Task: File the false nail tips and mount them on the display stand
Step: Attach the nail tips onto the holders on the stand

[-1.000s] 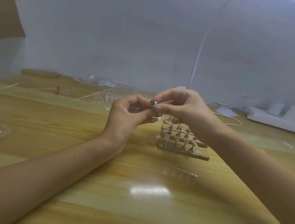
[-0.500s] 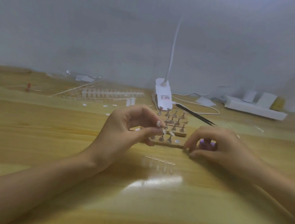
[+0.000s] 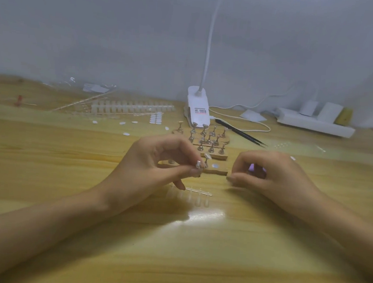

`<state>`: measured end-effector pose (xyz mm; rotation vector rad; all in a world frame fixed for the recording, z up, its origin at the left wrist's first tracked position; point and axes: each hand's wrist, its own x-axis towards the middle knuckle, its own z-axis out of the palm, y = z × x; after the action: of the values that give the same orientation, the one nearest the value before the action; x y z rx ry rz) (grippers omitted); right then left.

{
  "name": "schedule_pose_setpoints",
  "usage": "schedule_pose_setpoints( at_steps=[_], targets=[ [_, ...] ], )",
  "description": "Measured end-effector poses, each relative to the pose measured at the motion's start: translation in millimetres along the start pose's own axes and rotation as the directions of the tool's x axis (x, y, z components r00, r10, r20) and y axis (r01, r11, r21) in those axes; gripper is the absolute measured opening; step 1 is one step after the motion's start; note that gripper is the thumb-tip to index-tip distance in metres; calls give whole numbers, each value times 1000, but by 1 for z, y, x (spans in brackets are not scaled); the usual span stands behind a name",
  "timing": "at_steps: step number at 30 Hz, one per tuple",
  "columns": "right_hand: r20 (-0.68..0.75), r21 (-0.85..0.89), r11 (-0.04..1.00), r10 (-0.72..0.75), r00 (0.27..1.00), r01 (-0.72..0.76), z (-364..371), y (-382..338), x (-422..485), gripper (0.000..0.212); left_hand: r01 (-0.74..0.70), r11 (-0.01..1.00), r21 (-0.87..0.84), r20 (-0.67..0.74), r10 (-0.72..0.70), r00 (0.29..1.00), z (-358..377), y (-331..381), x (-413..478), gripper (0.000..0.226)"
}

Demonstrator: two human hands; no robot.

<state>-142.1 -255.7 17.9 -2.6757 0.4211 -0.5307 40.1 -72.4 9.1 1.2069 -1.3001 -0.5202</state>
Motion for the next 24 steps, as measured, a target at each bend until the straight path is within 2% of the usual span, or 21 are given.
schedule_pose_setpoints(
  at_steps=[3, 9, 12, 18, 24],
  targets=[
    [1, 88, 996, -20, 1000, 20, -13, 4, 3, 11, 8, 1000, 10, 0, -8, 1000, -1, -1, 0, 10],
    [90, 122, 990, -88, 992, 77, -6, 3, 2, 18, 25, 1000, 17, 19, -25, 999, 0, 0, -1, 11],
    [63, 135, 985, -114, 991, 105, 1, 0, 3, 19, 21, 999, 29, 34, -22, 999, 1, 1, -1, 13],
    [21, 126, 991, -36, 999, 33, 6, -4, 1, 16, 28, 999, 36, 32, -29, 999, 1, 2, -2, 15],
    [55, 251, 967, 22, 998, -35, -3, -3, -3, 17, 28, 999, 43, 24, -29, 999, 1, 3, -1, 15]
  ],
)
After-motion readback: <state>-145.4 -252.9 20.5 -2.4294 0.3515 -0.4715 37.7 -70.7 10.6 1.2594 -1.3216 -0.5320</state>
